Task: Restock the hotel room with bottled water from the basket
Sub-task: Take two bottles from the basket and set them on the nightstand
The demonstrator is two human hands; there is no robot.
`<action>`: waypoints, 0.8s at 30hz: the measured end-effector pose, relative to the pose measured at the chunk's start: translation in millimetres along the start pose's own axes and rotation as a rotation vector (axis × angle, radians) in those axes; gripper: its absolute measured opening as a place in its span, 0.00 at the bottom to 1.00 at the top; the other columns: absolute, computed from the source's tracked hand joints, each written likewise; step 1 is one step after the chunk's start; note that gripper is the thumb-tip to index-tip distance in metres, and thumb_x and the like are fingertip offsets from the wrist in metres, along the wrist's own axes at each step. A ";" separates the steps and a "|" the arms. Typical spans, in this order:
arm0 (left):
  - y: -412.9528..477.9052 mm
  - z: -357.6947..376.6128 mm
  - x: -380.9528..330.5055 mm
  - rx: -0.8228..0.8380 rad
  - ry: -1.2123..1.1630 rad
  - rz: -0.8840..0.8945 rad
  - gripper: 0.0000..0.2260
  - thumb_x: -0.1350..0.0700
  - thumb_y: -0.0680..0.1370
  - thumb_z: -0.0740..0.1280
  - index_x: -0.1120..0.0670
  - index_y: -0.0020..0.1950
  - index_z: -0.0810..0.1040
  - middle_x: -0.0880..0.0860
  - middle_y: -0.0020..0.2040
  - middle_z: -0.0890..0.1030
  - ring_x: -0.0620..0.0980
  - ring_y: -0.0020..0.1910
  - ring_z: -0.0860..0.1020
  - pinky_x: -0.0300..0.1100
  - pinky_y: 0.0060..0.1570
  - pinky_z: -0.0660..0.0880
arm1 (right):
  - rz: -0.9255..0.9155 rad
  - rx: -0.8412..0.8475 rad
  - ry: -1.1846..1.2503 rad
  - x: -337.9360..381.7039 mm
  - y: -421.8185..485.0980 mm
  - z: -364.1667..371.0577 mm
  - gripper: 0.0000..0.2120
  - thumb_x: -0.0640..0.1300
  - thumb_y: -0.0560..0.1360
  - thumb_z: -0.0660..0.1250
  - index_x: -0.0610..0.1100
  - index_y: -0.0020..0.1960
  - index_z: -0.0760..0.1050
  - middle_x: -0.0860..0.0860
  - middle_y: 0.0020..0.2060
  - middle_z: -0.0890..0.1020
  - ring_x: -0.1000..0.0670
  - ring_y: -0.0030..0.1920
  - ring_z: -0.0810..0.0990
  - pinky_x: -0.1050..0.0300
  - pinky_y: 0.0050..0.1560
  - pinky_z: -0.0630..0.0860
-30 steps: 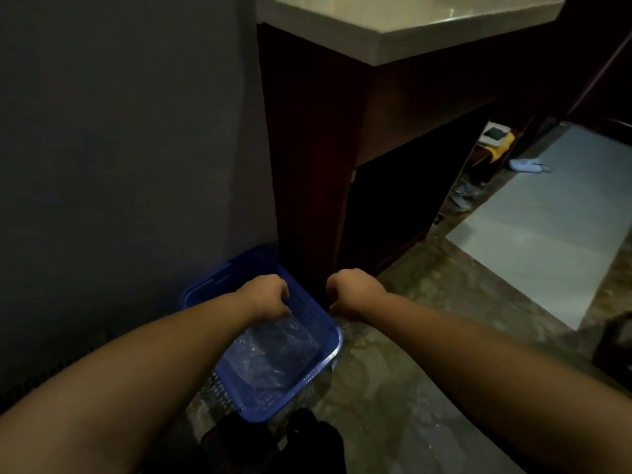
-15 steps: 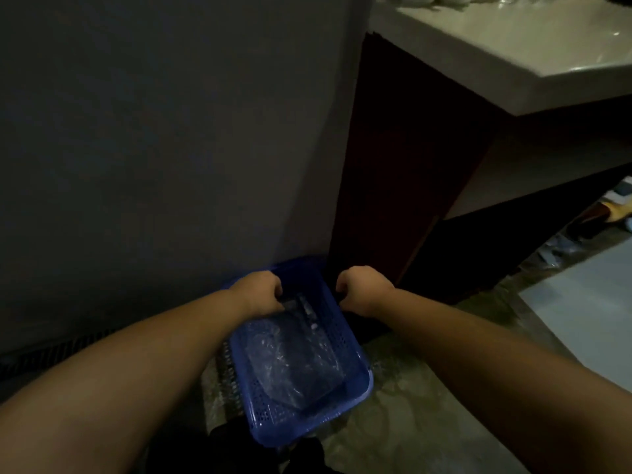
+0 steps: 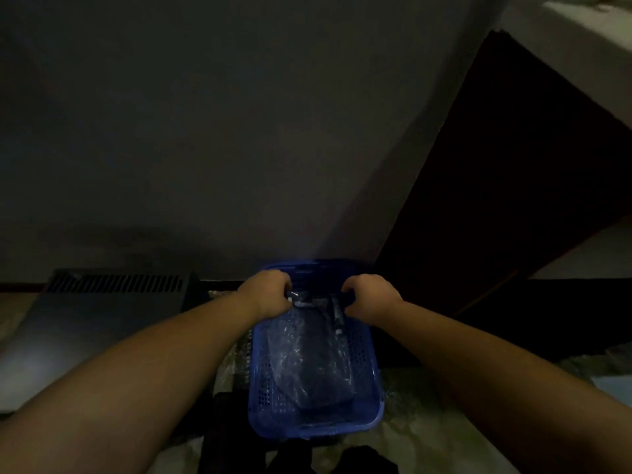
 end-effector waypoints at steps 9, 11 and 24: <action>26.7 51.3 7.9 -0.026 -0.129 -0.140 0.17 0.54 0.73 0.68 0.56 0.62 0.76 0.56 0.58 0.79 0.54 0.56 0.77 0.45 0.54 0.74 | -0.035 0.004 0.146 -45.9 42.8 37.1 0.18 0.43 0.70 0.69 0.44 0.59 0.75 0.45 0.56 0.80 0.45 0.54 0.79 0.49 0.54 0.78; 43.6 68.4 18.8 -0.048 -0.179 -0.158 0.18 0.55 0.73 0.68 0.56 0.63 0.76 0.56 0.59 0.79 0.54 0.57 0.77 0.44 0.55 0.74 | -0.001 0.016 0.216 -60.6 59.1 66.2 0.18 0.43 0.69 0.71 0.44 0.59 0.76 0.45 0.55 0.80 0.46 0.54 0.79 0.49 0.55 0.78; 217.5 356.3 158.9 0.048 -0.118 -0.220 0.17 0.56 0.74 0.67 0.57 0.61 0.76 0.57 0.60 0.79 0.56 0.58 0.77 0.46 0.56 0.75 | 0.144 -0.071 0.413 -189.7 265.6 336.9 0.16 0.43 0.70 0.71 0.42 0.57 0.76 0.44 0.55 0.80 0.44 0.53 0.78 0.53 0.52 0.76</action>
Point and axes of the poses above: each hand's wrist, its own y-axis towards the middle knuckle, its own z-axis out of the palm, x = y × z, the point moved 7 cm from there along y, towards the middle knuckle
